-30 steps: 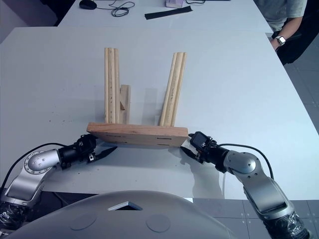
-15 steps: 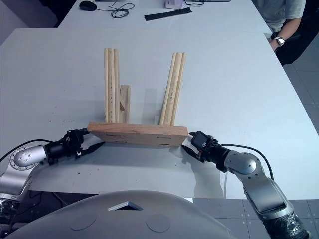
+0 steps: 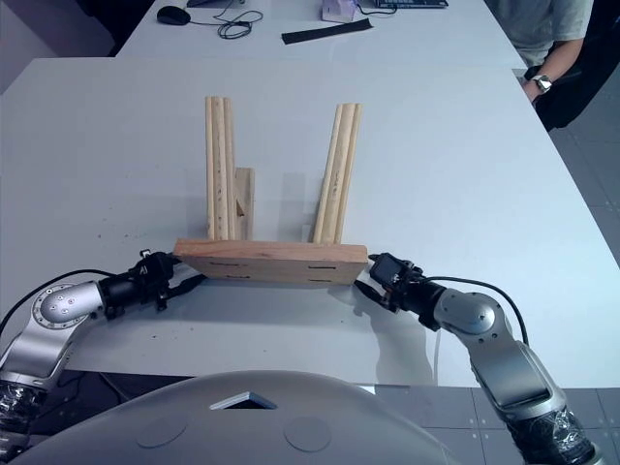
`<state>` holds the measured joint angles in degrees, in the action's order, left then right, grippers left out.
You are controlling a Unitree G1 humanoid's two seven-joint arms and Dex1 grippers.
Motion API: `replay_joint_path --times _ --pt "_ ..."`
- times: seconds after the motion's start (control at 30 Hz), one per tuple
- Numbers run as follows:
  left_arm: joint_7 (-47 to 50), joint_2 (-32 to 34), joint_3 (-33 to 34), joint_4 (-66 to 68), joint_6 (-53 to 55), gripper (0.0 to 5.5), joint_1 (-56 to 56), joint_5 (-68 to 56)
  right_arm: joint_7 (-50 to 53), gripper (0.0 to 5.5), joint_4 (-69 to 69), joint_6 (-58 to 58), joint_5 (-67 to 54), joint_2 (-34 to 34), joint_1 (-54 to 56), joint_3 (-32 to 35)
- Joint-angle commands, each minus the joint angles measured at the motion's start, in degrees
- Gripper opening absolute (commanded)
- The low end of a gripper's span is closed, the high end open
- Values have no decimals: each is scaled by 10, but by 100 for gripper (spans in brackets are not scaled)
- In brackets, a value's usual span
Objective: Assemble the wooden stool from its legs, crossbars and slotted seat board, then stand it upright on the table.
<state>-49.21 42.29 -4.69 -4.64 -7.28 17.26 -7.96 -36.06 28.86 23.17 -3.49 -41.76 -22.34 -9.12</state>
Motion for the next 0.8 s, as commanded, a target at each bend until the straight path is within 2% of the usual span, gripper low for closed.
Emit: replay_joint_path --times 0.03,0.17,0.33,0.57,0.8 --pt "-3 -4 -25 -7 31 225 -2 21 2 271 11 11 5 9 11 -9" --pt "3 -10 -30 -86 77 225 10 -2 -6 271 52 33 -14 14 9 5" --pt "1 10 5 -222 146 225 63 -49 -15 271 146 85 -50 15 -7 47" --pt "13 18 103 -355 257 225 80 -149 -49 271 295 165 -136 -13 -53 156" --pt "-3 47 213 -466 343 225 104 -270 -63 271 311 129 -266 -79 -76 260"
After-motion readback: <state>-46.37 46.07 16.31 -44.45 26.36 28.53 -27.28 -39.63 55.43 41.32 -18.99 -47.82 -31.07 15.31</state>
